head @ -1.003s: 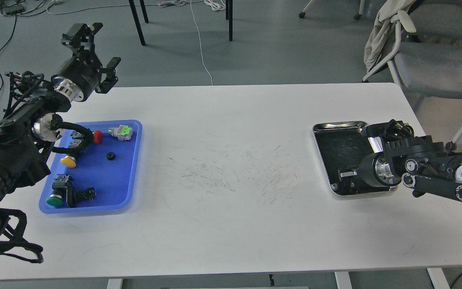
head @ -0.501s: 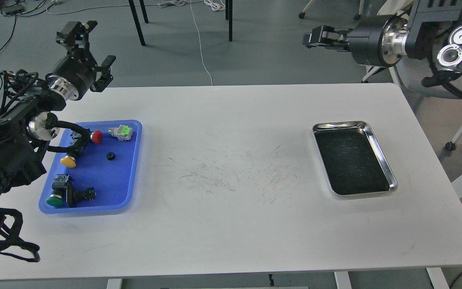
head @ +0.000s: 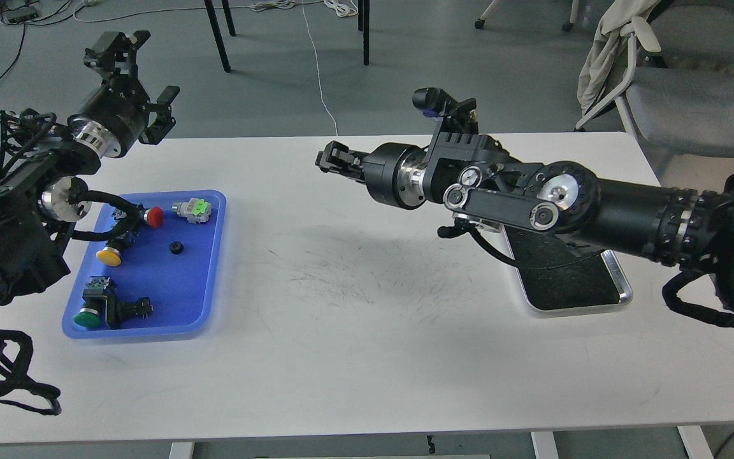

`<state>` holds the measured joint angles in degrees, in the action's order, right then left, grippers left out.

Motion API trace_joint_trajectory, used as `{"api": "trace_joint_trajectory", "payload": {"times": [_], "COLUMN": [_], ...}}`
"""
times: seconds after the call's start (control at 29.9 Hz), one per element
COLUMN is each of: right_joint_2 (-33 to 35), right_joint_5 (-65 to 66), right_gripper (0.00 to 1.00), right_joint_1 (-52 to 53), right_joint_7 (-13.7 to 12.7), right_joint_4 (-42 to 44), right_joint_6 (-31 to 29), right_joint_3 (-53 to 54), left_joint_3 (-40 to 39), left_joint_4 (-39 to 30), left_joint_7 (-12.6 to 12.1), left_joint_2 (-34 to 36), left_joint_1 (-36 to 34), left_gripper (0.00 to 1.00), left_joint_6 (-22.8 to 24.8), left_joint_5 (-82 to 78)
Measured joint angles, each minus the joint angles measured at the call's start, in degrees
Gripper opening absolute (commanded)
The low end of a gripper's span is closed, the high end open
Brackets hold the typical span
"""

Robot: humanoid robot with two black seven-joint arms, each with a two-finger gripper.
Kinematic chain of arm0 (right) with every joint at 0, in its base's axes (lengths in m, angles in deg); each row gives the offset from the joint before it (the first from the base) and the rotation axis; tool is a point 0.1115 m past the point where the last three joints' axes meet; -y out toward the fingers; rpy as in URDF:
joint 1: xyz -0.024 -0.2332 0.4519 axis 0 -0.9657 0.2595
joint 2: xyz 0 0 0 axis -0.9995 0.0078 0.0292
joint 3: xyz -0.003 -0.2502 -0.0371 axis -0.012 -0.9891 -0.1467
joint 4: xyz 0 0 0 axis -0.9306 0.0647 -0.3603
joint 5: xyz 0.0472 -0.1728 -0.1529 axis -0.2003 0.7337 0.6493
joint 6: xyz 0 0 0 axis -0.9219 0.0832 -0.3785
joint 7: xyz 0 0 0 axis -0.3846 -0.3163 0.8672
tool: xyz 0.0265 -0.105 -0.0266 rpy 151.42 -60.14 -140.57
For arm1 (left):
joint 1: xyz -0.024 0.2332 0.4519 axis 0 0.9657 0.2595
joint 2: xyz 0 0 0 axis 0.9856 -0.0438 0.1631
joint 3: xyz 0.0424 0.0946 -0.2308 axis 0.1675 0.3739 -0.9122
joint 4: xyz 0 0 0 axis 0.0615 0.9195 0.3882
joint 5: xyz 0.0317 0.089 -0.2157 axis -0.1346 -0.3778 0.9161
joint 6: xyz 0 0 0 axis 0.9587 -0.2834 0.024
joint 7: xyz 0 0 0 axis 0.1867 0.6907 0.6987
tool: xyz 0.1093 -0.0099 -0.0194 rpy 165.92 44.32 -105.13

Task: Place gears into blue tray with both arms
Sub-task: 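Lift the gear with the right gripper toward the table center, then lower the gear onto the table center and open the right gripper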

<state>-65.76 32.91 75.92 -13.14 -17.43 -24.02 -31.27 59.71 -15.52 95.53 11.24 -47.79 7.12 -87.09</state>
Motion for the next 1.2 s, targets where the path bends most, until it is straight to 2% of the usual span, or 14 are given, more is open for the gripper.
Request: {"api": "trace_joint_trajectory", "payload": {"times": [0.27, 0.9, 1.1, 1.2], "right_joint_2": [-0.73, -0.74, -0.74, -0.75], "right_joint_5": [0.04, 2.32, 5.04, 6.22], "right_gripper": [0.03, 0.06, 0.10, 0.19], "right_joint_1": [-5.97, -9.23, -11.52, -12.17], "right_joint_7": [-0.04, -2.36, -2.41, -2.32], "right_joint_4": [3.11, 0.68, 0.54, 0.55], "right_joint_6": [-0.19, -2.50, -3.46, -3.54], "right_joint_3": [-0.30, -1.43, -2.44, -2.50], "left_joint_3": [-0.05, -0.44, -0.49, -0.51], "left_joint_4": [-0.02, -0.02, -0.02, -0.02], "left_joint_7": [-0.07, 0.79, 0.85, 1.27], "left_joint_2": [0.28, -0.28, -0.36, -0.42], "left_joint_1": [-0.23, -0.21, -0.21, -0.21], "left_gripper": [0.97, 0.97, 0.97, 0.97], "left_joint_6": [0.01, -1.21, -1.22, -1.22], "left_joint_5": [0.00, 0.09, 0.09, 0.09]}}
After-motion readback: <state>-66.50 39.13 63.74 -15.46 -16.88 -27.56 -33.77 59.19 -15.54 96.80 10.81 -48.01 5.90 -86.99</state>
